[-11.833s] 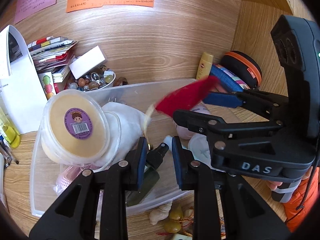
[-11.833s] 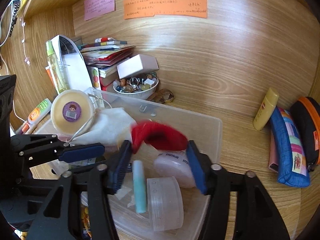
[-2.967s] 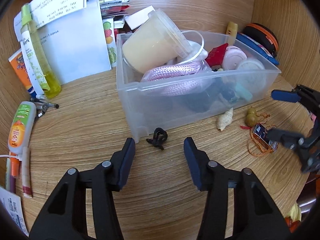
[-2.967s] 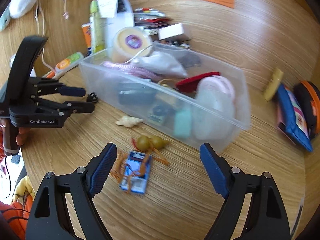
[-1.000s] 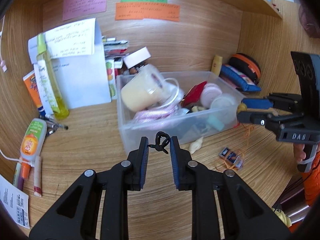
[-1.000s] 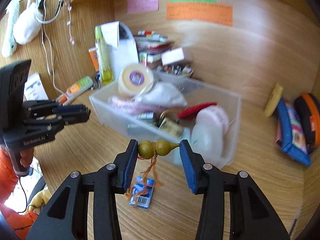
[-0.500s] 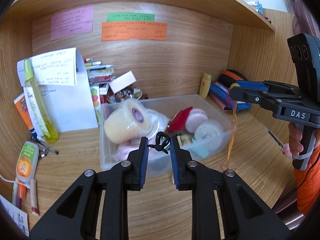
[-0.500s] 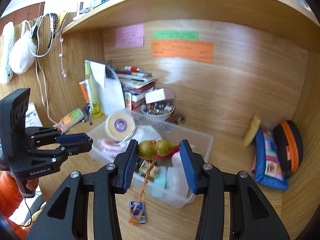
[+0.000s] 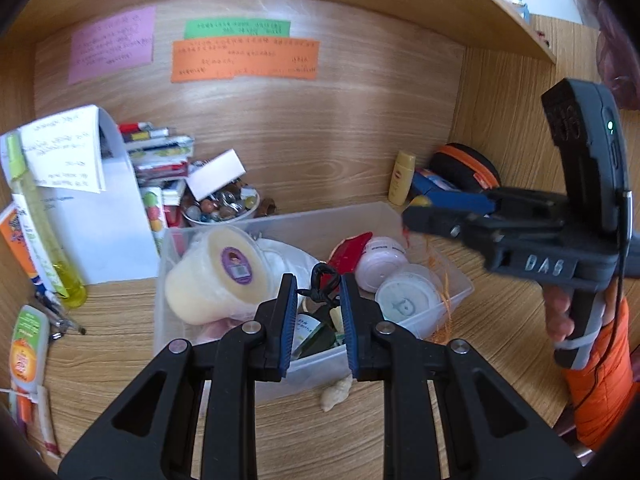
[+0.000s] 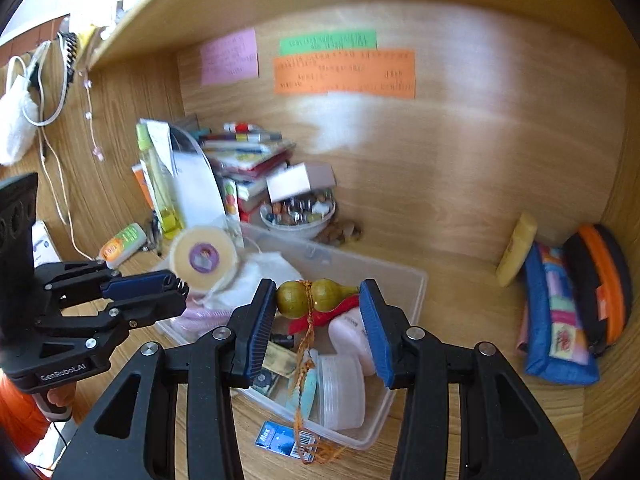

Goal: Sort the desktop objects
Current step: 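Carry the black clip with left tool while right tool carries gourd charm over box, then open left tool to drop clip into box while right tool releases gourd charm, then withdraw both tools from the box toward the seashell and blue card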

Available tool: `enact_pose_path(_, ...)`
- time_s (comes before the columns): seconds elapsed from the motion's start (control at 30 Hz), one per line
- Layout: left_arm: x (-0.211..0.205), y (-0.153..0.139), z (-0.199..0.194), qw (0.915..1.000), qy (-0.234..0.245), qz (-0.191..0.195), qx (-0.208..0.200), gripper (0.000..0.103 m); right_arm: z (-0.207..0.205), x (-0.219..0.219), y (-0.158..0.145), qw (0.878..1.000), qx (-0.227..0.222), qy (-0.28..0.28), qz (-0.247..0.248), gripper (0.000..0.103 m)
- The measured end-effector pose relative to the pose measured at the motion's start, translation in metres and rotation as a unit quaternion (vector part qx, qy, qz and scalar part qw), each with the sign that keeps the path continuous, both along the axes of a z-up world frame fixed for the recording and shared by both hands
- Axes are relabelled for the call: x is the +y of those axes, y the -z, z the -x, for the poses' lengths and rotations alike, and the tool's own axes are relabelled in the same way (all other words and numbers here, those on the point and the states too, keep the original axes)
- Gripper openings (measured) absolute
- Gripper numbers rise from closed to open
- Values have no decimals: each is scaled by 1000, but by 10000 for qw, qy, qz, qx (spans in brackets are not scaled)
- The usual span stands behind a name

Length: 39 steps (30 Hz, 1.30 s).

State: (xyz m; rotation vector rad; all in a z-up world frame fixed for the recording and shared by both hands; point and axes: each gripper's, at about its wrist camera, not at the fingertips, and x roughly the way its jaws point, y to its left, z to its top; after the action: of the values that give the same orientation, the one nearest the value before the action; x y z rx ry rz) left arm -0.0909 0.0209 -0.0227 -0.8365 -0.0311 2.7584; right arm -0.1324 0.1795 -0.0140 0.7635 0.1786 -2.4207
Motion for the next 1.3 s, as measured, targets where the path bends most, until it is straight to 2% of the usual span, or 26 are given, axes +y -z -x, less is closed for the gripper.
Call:
enact_pose_path(0.17, 12, 11, 25, 9998, 20, -46, -204, 21, 10, -4, 26, 9998, -200, 20, -94, 39)
enact_pose_path(0.4, 21, 25, 49, 9991, -42, -127, -414, 21, 14, -2, 36, 9993, -234, 144, -247, 40)
enact_pose_path(0.7, 28, 34, 50, 9988, -82, 122, -474, 21, 17, -5, 43, 9985, -262, 246, -416, 40)
enact_pose_path(1.07, 29, 33, 46, 9989, -138, 286, -332, 21, 13, -16, 47, 9967, 47, 306, -751, 40)
enact_pose_path(1.27, 24, 27, 43, 9994, -159, 208, -204, 21, 14, -16, 49, 9964, 49, 327, -778, 52)
enact_pose_path(1.3, 23, 26, 42, 9995, -170, 190, -191, 24, 14, -16, 49, 9963, 76, 337, -786, 52)
